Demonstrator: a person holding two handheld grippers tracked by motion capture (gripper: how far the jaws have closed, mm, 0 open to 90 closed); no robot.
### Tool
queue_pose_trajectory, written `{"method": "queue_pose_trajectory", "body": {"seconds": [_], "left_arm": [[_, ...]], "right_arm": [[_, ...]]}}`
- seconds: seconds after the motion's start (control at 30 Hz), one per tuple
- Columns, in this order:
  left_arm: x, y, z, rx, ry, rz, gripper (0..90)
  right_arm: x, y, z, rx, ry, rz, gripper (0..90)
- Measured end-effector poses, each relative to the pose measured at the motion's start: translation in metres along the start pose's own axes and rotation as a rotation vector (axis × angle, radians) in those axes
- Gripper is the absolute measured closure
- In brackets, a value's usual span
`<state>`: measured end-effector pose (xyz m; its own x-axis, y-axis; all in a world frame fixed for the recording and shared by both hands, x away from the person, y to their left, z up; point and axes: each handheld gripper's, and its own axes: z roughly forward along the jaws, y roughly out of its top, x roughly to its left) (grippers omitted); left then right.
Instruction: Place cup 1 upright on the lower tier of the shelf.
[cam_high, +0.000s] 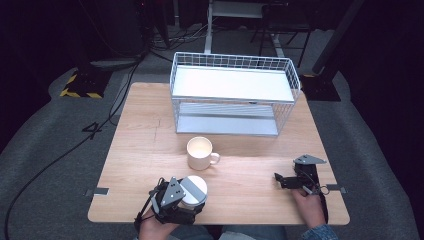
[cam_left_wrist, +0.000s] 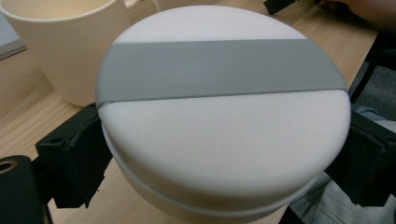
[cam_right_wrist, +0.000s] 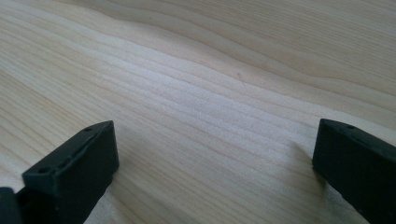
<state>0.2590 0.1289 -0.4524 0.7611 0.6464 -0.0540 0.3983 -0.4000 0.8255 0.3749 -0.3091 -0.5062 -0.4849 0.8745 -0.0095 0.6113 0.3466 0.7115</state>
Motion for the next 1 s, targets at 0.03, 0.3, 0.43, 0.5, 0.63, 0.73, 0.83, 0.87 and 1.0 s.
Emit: {"method": "queue_pose_trajectory", "body": {"seconds": [0.03, 0.3, 0.43, 0.5, 0.63, 0.73, 0.83, 0.87, 1.0], "left_arm": [[0.000, 0.000, 0.000, 0.000, 0.000, 0.000, 6.8], [0.000, 0.014, 0.002, -0.026, -0.009, -0.024, 6.8], [-0.001, 0.026, 0.008, -0.035, -0.017, -0.025, 6.8], [-0.002, 0.033, 0.011, -0.040, -0.017, -0.018, 6.8], [-0.003, 0.045, 0.018, -0.050, -0.026, -0.017, 6.8], [-0.002, 0.053, 0.023, -0.053, -0.020, -0.019, 6.8], [-0.001, 0.061, 0.026, -0.057, -0.014, -0.021, 6.8], [-0.001, 0.064, 0.027, -0.061, -0.014, -0.023, 6.8], [0.002, 0.077, 0.032, -0.065, -0.013, -0.018, 6.8]], "right_arm": [[0.000, 0.000, 0.000, 0.000, 0.000, 0.000, 0.5], [0.000, 0.000, 0.000, 0.001, -0.002, 0.003, 0.5], [0.001, 0.000, 0.000, 0.001, -0.002, 0.003, 0.5], [0.001, 0.000, 0.000, 0.001, -0.002, 0.003, 0.5], [0.001, 0.000, 0.000, 0.001, -0.001, 0.002, 0.5], [0.001, 0.000, 0.000, 0.001, -0.002, 0.001, 0.5], [0.001, 0.000, 0.000, 0.001, -0.001, -0.001, 0.5], [0.001, 0.000, 0.000, 0.001, -0.001, -0.001, 0.5], [0.001, 0.000, 0.000, 0.001, -0.001, -0.001, 0.5]]}}
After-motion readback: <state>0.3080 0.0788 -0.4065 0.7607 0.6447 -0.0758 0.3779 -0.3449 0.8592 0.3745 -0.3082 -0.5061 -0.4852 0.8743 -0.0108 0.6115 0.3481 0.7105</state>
